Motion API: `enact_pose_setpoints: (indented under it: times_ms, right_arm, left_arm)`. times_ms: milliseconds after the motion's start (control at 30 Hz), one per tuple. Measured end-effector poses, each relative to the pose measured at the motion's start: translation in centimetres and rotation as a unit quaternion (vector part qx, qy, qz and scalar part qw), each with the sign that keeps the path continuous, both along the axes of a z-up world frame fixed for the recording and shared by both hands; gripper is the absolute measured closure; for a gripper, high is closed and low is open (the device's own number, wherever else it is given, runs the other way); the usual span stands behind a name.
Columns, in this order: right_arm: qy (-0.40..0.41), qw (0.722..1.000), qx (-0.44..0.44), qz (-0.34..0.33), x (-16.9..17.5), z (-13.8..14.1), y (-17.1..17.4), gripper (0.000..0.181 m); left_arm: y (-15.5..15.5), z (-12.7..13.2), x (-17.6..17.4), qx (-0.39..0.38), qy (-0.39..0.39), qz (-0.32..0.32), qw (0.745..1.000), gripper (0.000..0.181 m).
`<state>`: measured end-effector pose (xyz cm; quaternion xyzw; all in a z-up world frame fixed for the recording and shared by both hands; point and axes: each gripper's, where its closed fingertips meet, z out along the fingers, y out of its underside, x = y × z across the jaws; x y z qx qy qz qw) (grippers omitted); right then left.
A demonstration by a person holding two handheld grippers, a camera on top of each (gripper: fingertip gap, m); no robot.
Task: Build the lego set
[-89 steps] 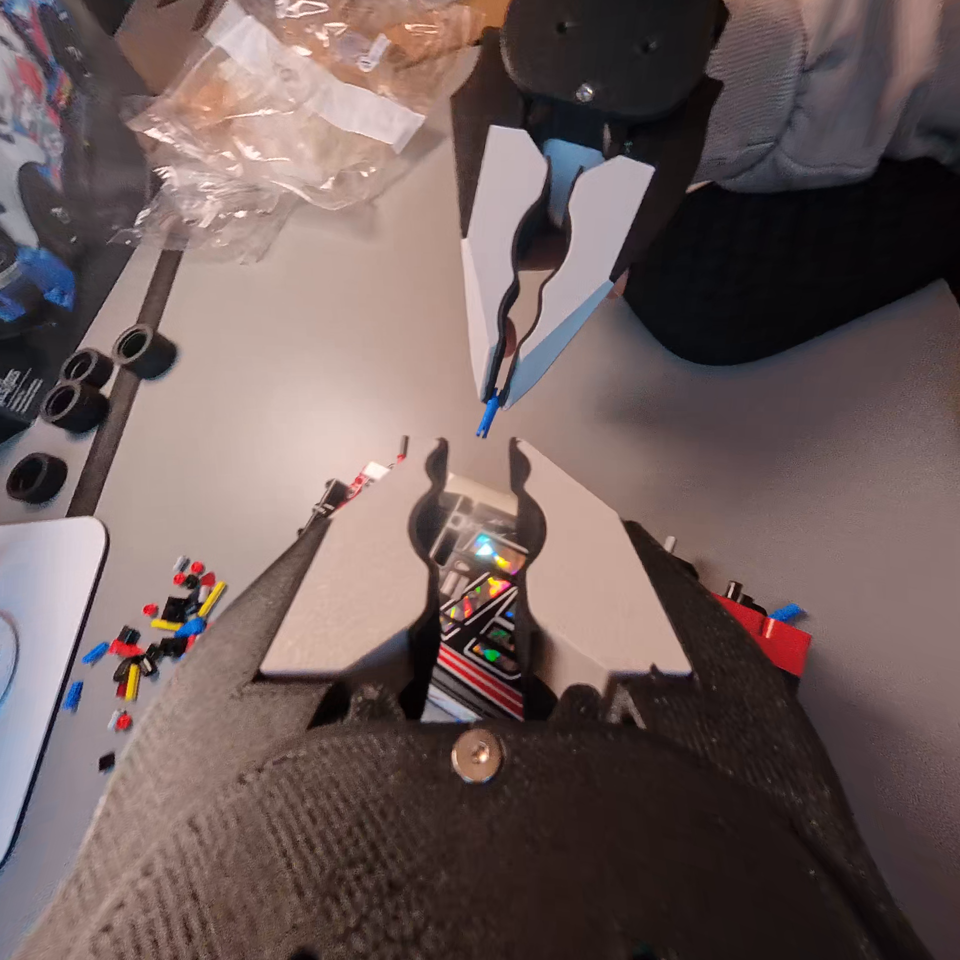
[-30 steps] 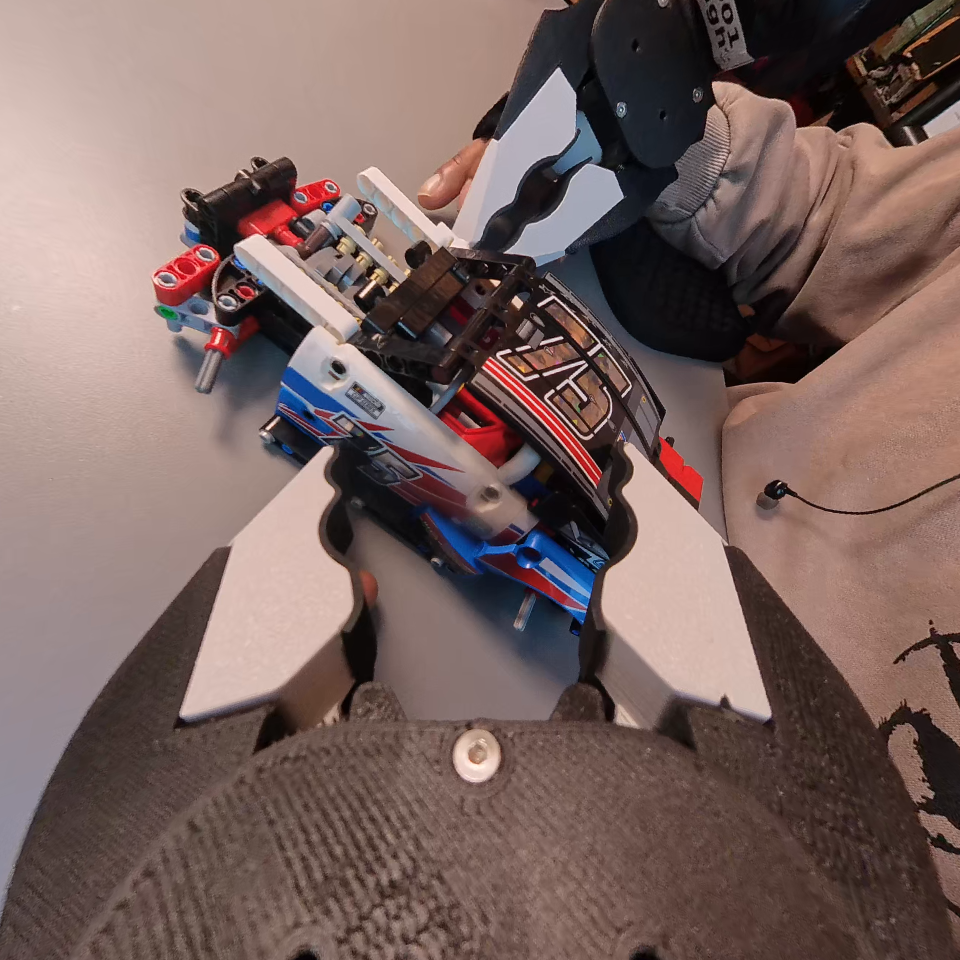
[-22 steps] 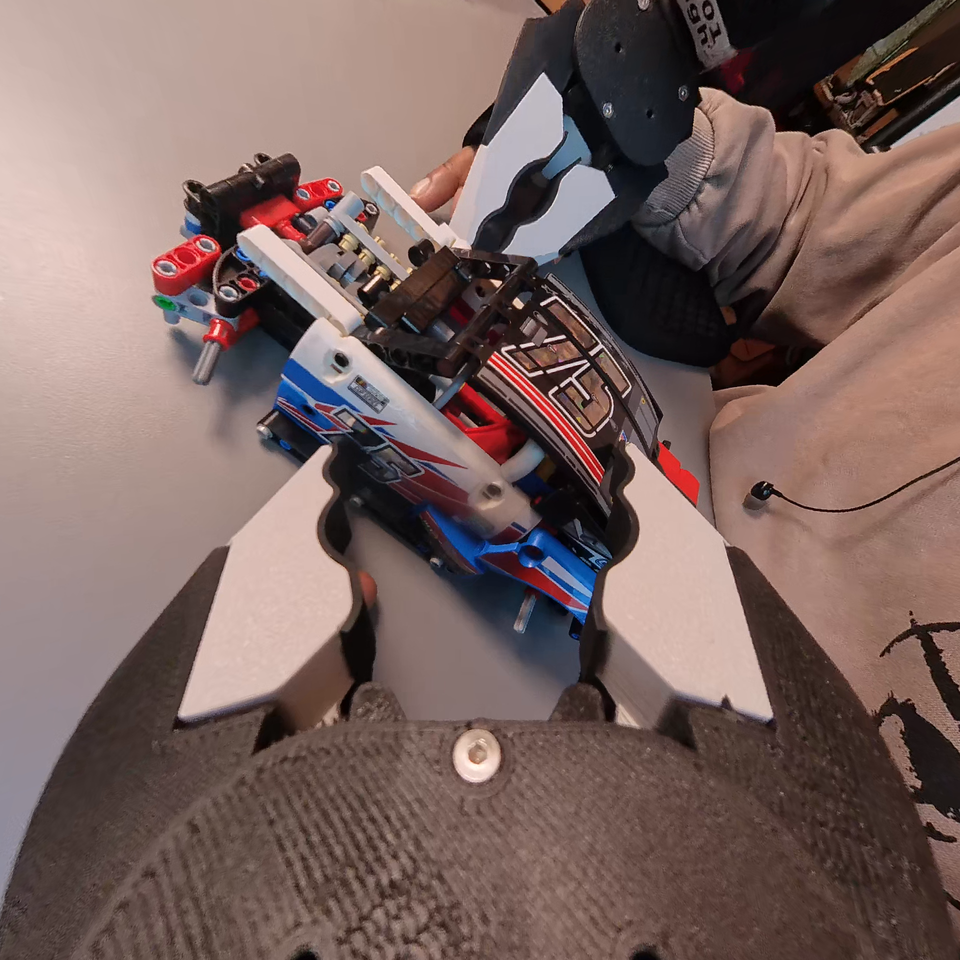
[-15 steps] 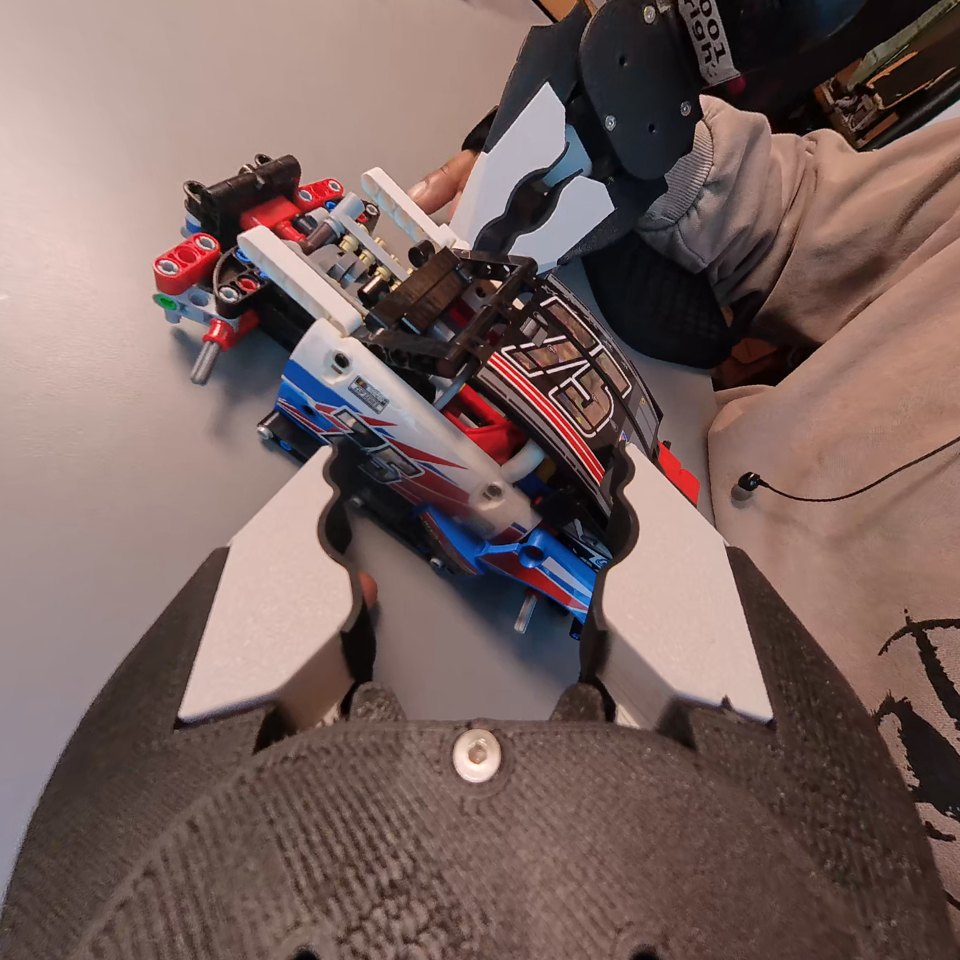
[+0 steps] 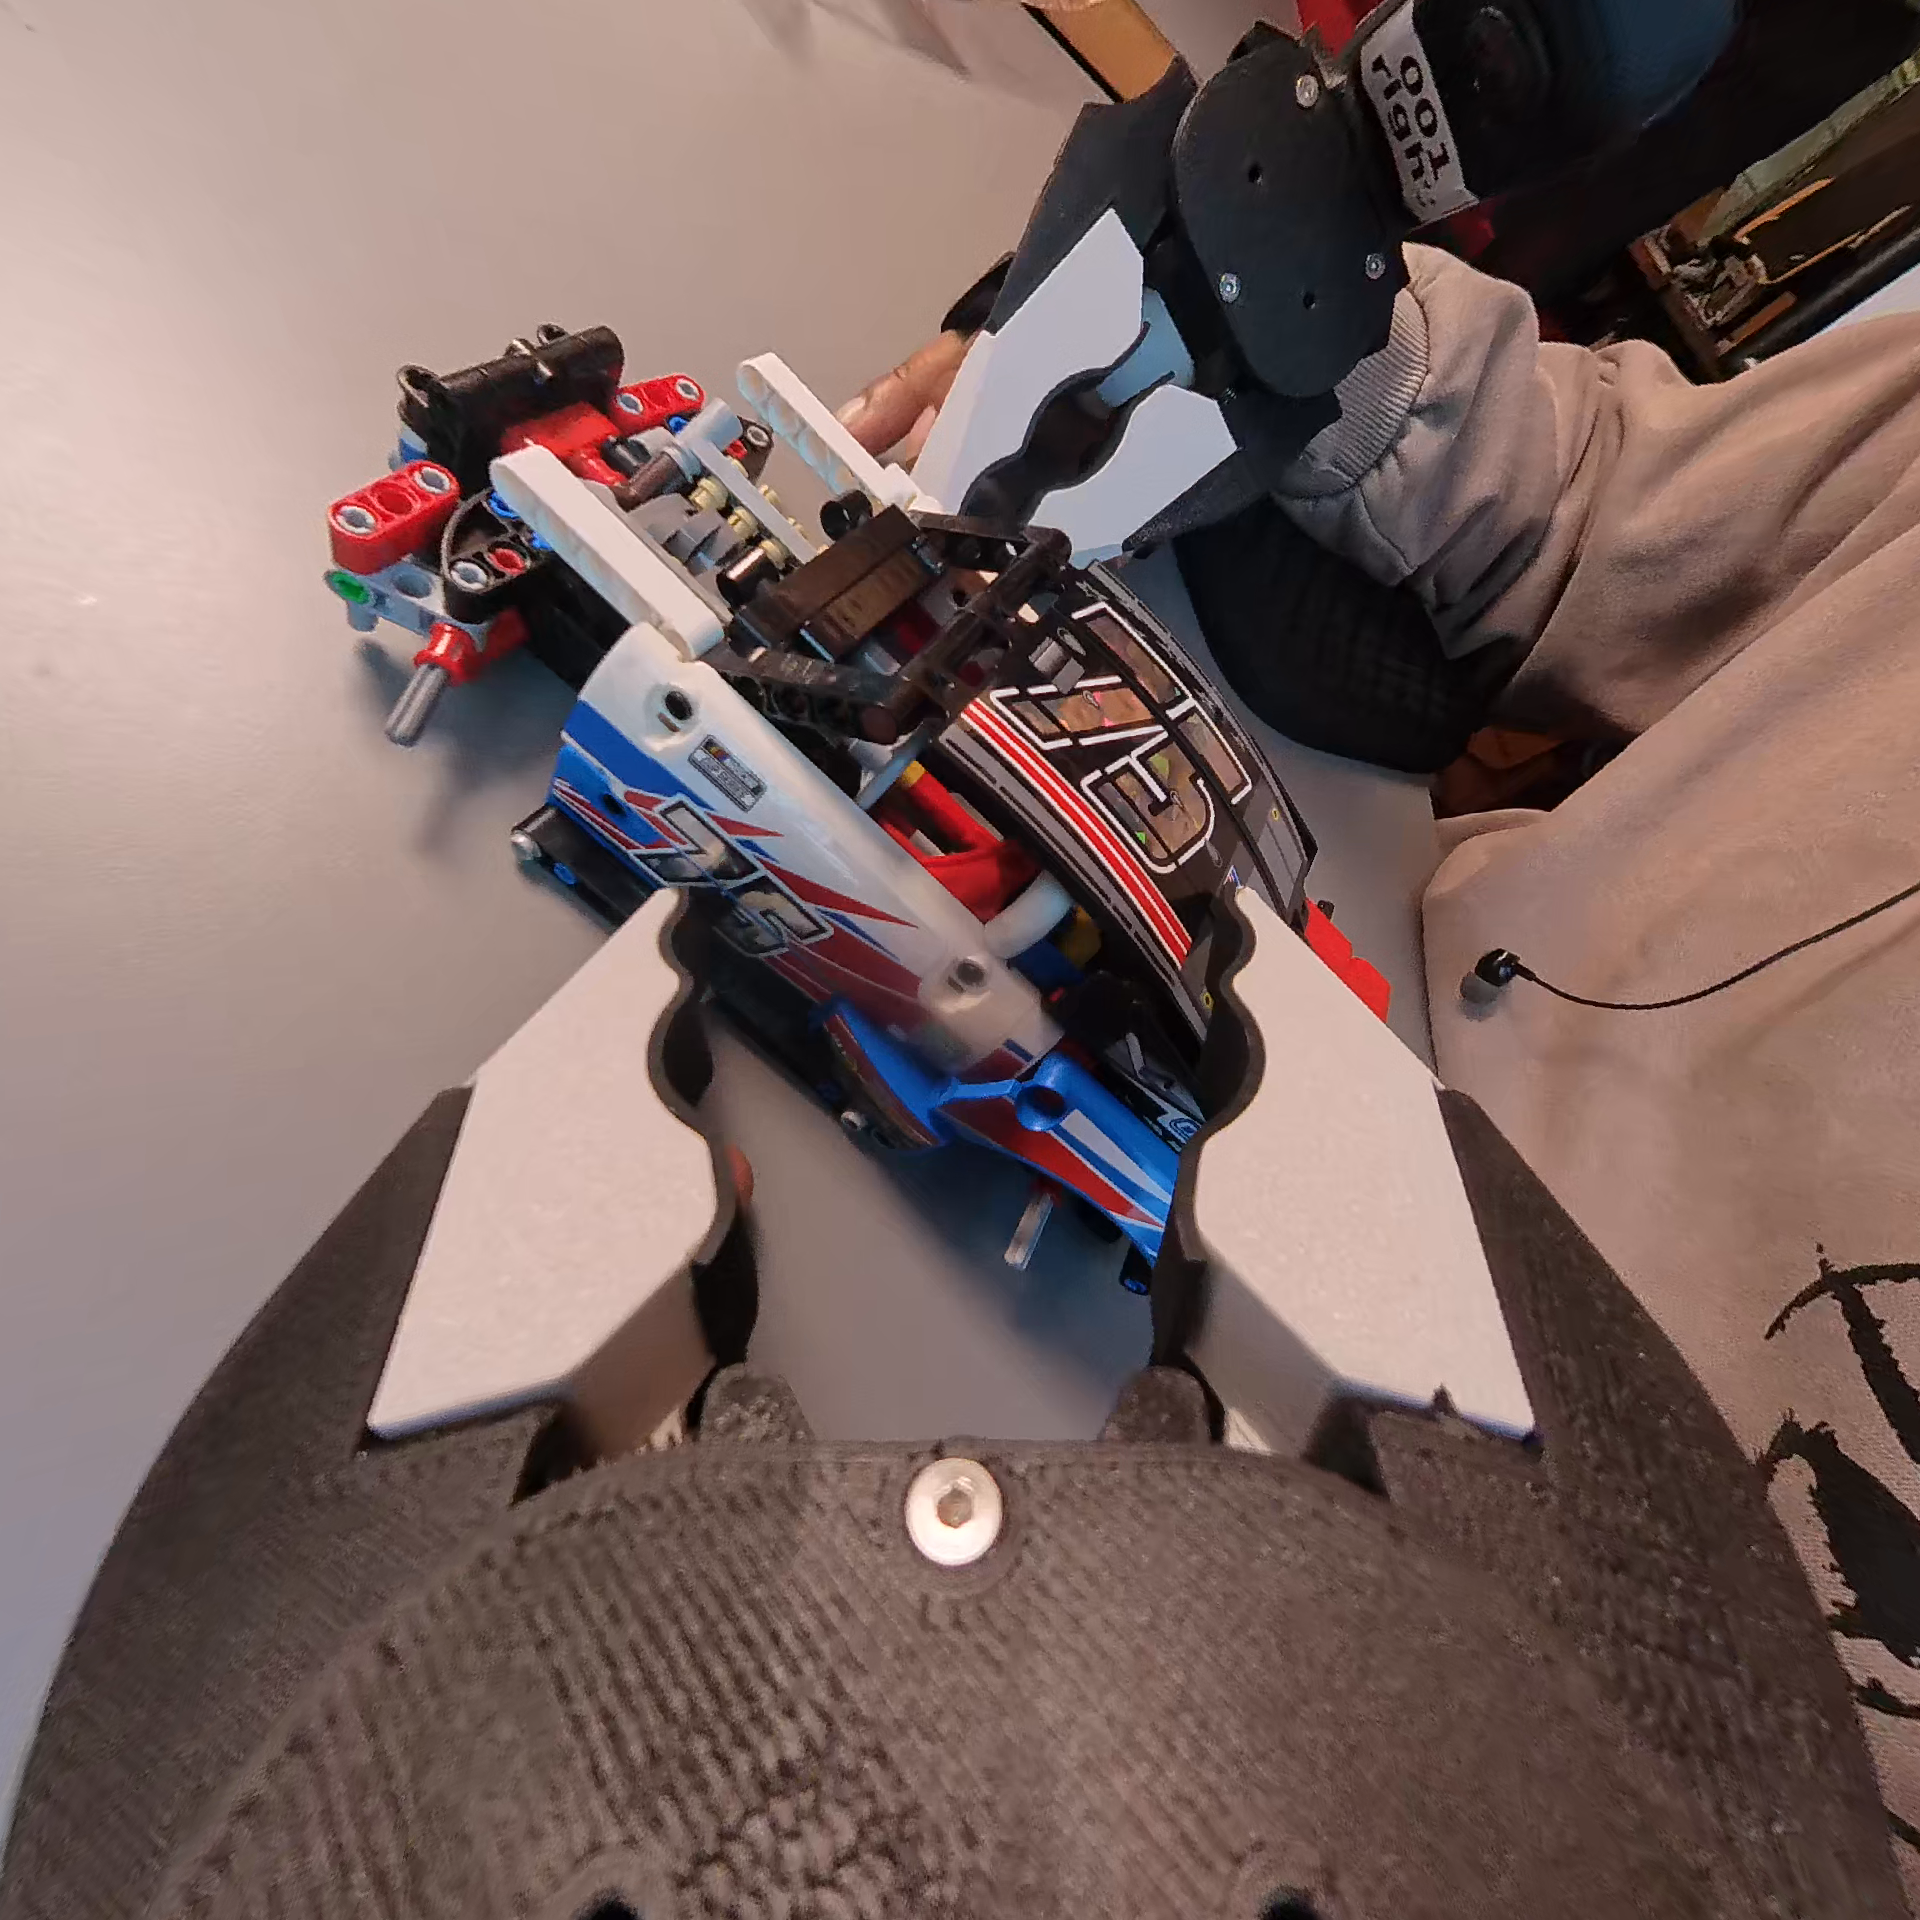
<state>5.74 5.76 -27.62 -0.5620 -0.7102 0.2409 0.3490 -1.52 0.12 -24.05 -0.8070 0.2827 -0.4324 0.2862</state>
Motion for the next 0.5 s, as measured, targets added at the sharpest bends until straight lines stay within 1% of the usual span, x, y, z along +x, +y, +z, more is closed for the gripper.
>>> enact_pose_setpoints:
  times_ms: [500]
  right_arm:
    - [-0.032,0.999,-0.012,0.004,0.49,-0.07,-0.24,0.180]
  left_arm:
    - [-0.09,-0.10,0.32,-0.005,-0.014,-0.005,1.000,0.086]
